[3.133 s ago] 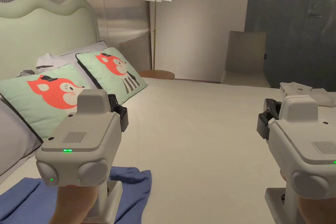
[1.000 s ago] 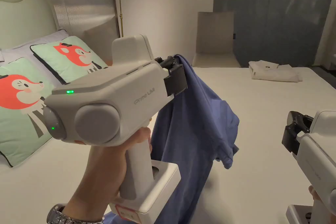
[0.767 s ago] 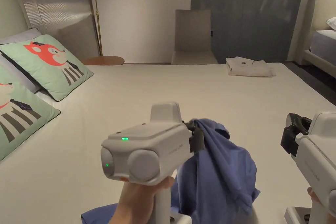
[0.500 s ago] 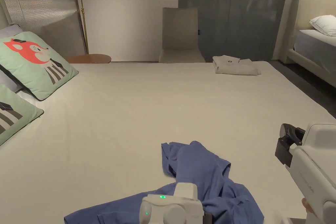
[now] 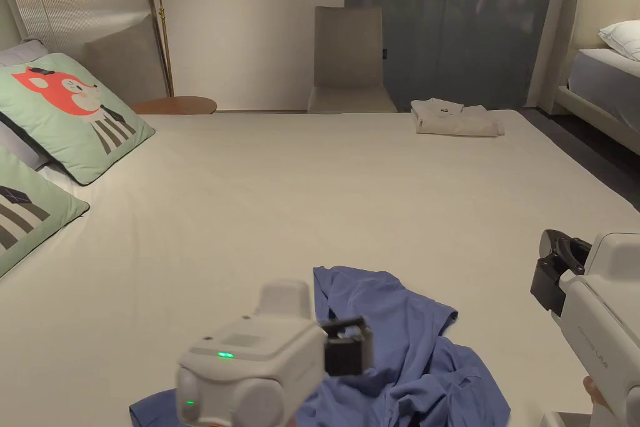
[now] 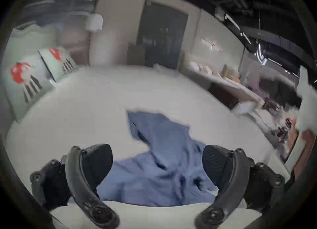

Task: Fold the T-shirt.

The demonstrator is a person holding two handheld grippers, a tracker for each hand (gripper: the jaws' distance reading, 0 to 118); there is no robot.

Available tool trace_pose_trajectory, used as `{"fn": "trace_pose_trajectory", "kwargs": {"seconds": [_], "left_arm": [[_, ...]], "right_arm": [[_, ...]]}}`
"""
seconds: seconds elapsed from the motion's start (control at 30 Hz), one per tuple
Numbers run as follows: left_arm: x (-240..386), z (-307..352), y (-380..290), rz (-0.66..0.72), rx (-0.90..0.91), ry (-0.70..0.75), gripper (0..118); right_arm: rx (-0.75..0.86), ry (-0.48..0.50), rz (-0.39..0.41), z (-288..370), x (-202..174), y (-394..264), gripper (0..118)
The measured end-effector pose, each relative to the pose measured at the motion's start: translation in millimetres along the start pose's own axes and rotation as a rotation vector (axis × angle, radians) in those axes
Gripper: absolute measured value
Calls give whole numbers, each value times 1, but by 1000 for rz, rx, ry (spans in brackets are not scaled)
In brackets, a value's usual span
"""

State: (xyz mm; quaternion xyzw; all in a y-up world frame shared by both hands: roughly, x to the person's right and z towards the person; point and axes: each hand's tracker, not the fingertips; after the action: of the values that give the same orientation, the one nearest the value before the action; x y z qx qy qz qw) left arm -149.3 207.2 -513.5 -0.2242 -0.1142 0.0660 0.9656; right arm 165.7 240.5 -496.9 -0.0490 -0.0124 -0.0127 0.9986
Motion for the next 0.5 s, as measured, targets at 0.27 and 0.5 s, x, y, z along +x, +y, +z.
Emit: {"fn": "trace_pose_trajectory", "kwargs": {"seconds": [0.27,0.5], "left_arm": [[-66,97,58,-64,384,404,29],[-98,110,64,4,347,392,0]], "right_arm": [[25,51,-11,-6,-20,1,0],[9,79,-8,-9,-31,-4,0]]}}
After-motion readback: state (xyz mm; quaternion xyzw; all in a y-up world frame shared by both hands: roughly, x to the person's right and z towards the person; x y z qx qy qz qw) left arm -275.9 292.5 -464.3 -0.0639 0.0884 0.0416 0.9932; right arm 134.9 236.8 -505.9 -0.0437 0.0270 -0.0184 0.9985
